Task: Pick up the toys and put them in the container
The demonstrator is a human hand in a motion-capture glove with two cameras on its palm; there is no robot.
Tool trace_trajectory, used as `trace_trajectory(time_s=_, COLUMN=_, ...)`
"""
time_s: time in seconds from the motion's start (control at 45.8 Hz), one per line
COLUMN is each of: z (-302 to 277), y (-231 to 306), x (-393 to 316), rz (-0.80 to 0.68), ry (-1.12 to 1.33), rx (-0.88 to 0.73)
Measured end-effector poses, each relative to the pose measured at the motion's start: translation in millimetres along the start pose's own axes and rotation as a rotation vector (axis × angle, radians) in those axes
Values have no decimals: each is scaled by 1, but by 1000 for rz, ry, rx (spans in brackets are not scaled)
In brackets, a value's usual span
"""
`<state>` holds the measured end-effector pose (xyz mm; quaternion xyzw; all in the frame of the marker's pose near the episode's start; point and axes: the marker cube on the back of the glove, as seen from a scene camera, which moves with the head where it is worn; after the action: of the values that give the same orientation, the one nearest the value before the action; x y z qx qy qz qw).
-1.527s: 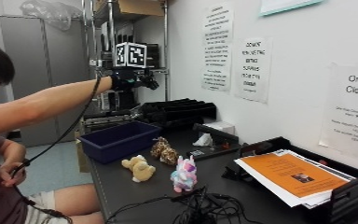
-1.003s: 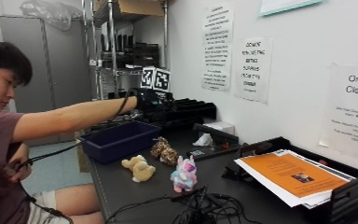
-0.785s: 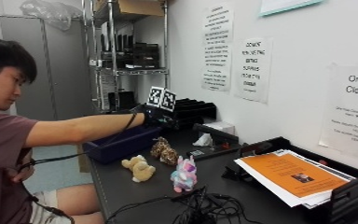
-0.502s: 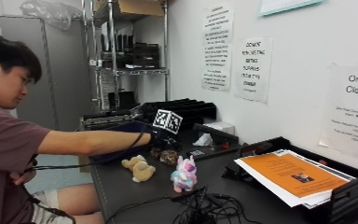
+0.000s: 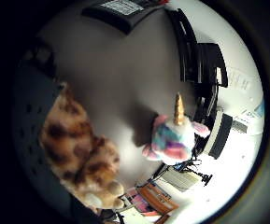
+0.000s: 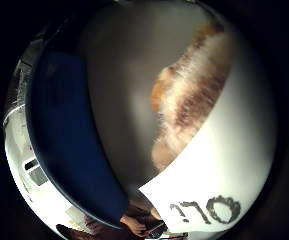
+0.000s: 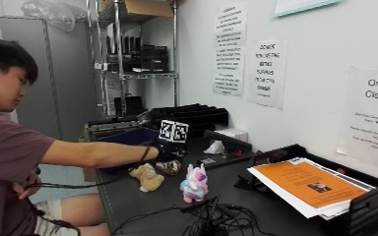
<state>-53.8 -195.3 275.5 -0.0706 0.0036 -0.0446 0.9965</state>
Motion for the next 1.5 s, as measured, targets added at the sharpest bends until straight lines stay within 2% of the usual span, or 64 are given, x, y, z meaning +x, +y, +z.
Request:
trace_trajectory(time_s=0.218, z=-43, y=19, x=-13, rz=4, ry=-19, rx=57)
trace_trajectory(time_s=0.545, z=-192, y=66, x=-23, rz=1, ry=14, rx=236)
trace_trajectory(time_s=0.763, z=-246, y=76, x=-55, rz=-34, ry=44, rx=291)
trace_trajectory(time_s=1.047, z=-258, y=66, x=-136, rz=-151, ry=-23, rx=346)
trace_trajectory(time_s=1.134, z=-249, y=68, x=-159, rz=-262, ry=-89, rx=371)
trace_trajectory(time_s=1.243, z=-234, y=58, x=-199, rz=-363, ry=-31, rx=342)
trace_trajectory(time_s=1.505, z=-203, y=37, x=-236, rz=-286, ry=62, rx=284)
